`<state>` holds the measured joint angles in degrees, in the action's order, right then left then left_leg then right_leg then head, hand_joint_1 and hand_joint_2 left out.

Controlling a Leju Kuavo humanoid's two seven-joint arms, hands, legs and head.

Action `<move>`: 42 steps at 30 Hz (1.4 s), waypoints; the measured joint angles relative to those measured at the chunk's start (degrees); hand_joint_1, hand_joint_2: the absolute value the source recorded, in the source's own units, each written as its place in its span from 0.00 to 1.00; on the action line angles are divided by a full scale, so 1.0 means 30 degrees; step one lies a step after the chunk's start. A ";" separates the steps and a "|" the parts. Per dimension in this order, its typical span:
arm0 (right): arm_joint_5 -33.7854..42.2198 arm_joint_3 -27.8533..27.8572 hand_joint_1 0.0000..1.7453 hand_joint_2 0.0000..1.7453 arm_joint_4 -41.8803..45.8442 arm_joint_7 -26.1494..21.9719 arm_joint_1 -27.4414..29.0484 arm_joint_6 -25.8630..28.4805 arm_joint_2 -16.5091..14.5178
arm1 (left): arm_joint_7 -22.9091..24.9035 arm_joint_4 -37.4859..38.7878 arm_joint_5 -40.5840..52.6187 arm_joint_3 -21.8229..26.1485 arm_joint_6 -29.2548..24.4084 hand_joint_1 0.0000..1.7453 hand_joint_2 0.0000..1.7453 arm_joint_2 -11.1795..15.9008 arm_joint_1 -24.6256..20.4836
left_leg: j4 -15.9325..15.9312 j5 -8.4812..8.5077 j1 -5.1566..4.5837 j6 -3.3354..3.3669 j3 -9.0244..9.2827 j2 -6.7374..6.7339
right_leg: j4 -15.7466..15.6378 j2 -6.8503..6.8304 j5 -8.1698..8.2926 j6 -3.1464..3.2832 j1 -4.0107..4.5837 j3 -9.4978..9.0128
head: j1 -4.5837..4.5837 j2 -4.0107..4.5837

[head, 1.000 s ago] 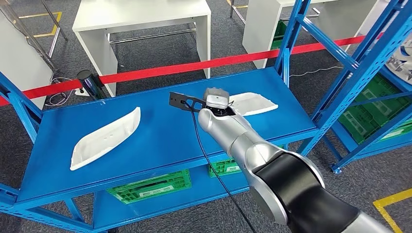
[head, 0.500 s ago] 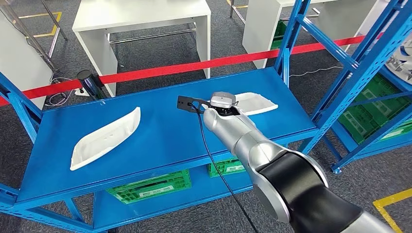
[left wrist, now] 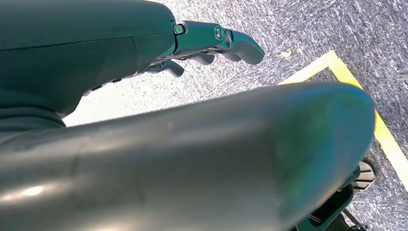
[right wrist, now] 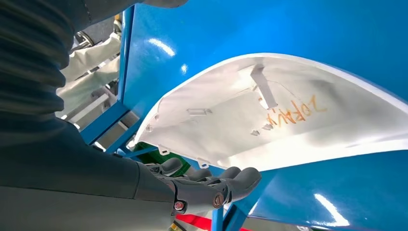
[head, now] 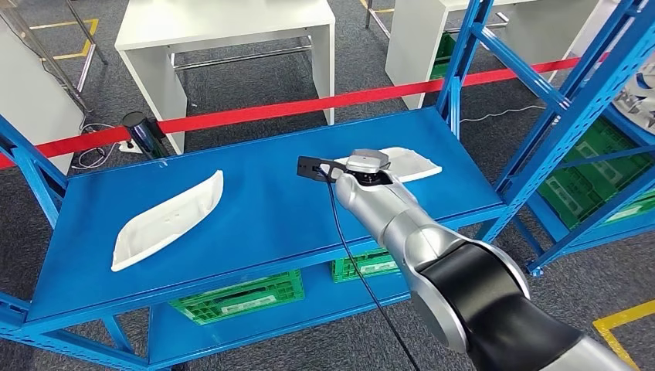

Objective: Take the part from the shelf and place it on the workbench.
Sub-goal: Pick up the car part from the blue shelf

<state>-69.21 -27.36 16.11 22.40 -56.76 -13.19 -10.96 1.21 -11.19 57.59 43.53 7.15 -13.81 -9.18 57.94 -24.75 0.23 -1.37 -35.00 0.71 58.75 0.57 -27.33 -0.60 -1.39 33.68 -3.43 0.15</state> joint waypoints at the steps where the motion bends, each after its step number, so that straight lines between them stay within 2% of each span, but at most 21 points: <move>1: -0.0029 0.0000 0.00 1.00 0.0000 -0.0016 0.0017 -0.0004 0.0040 | -0.0002 0.0000 0.0000 -0.0004 0.0000 0.00 0.00 0.0000 0.0001 | 0.0000 0.0000 0.0000 0.0000 0.0000 0.0000 | 0.0000 0.0000 0.0000 0.0000 0.0000 -0.0001 | 0.0000 0.0000; 30: -0.0361 -0.0005 0.01 1.00 0.0000 -0.0297 0.0267 -0.0414 0.0594 | -0.0339 0.0000 0.0000 -0.0417 0.0000 0.00 0.00 0.0097 0.0063 | 0.0001 -0.0001 -0.0002 0.0003 -0.0001 0.0000 | 0.0000 -0.0001 0.0000 -0.0001 -0.0002 -0.0007 | 0.0000 0.0000; 31: -0.0373 -0.0009 0.21 1.00 0.0000 -0.0299 0.0267 -0.0439 0.0599 | -0.0337 0.0000 0.0000 -0.0443 0.0000 0.00 0.00 0.0102 0.0064 | 0.0001 -0.0001 -0.0002 0.0003 -0.0001 0.0001 | 0.0000 -0.0002 0.0000 -0.0001 -0.0001 -0.0007 | 0.0000 0.0000; 34: -0.0392 -0.0040 0.95 1.00 0.0000 -0.0304 0.0266 -0.0574 0.0601 | -0.0337 0.0000 0.0000 -0.0459 0.0000 0.00 0.00 0.0113 0.0064 | 0.0001 -0.0001 -0.0001 0.0003 0.0000 0.0000 | 0.0000 -0.0002 0.0000 -0.0001 -0.0001 -0.0007 | 0.0000 0.0000; 35: -0.0393 -0.0049 1.00 1.00 0.0000 -0.0302 0.0265 -0.0599 0.0601 | -0.0337 0.0000 -0.0002 -0.0461 0.0000 0.00 0.00 0.0117 0.0064 | 0.0001 -0.0001 -0.0001 0.0003 -0.0001 0.0001 | 0.0000 -0.0002 0.0000 -0.0001 -0.0001 -0.0007 | 0.0000 0.0000; 42: -0.0384 -0.0055 1.00 1.00 0.0000 -0.0244 0.0265 -0.0565 0.0601 | -0.0337 0.0000 -0.0076 -0.0463 0.0000 0.00 0.00 0.0137 0.0071 | 0.0001 -0.0001 -0.0002 0.0003 -0.0001 0.0002 | 0.0000 -0.0002 0.0000 -0.0001 -0.0001 -0.0011 | 0.0000 0.0000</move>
<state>-70.36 -27.53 16.11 21.67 -55.96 -14.88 -9.16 0.20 -11.19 57.36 42.14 7.15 -13.40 -8.96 57.94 -24.75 0.22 -1.37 -35.01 0.71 58.75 0.56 -27.33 -0.60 -1.39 33.65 -3.43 0.15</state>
